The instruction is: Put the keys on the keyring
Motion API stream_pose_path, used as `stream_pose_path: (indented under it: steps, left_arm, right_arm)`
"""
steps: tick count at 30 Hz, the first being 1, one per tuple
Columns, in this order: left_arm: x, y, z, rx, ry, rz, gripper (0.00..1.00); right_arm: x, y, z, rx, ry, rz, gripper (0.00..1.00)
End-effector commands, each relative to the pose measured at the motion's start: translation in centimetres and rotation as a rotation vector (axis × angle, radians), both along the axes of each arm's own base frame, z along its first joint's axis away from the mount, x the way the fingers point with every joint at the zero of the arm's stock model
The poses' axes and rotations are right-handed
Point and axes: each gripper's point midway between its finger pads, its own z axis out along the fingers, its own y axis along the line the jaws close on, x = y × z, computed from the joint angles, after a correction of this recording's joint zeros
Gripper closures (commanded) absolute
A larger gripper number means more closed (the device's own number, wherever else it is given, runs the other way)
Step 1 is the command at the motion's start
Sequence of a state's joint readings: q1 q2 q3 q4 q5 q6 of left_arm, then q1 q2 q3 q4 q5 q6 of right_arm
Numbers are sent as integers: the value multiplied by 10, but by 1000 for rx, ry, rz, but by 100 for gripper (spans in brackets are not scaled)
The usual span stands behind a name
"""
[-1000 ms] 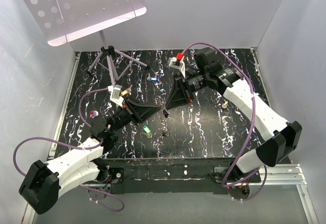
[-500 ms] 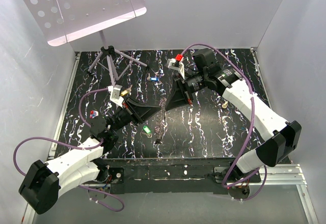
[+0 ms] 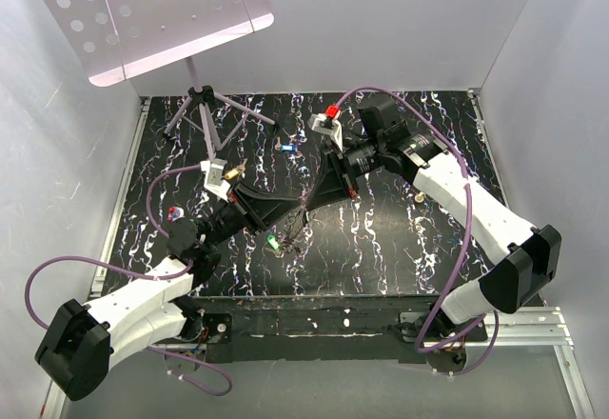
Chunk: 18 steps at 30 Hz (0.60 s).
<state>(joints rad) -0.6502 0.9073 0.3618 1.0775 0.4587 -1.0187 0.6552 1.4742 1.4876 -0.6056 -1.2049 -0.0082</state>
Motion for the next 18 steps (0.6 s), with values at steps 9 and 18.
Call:
stream_pose_path:
  steps: [9,18]
  left_arm:
    - [-12,13,24,-72,-71,21,100]
    - [0,-1,2,81,-10,22,100]
  right_arm:
    - [6,-23,15,26,-102,-106,59]
    - [12,-50,13,27,-251,-142,55]
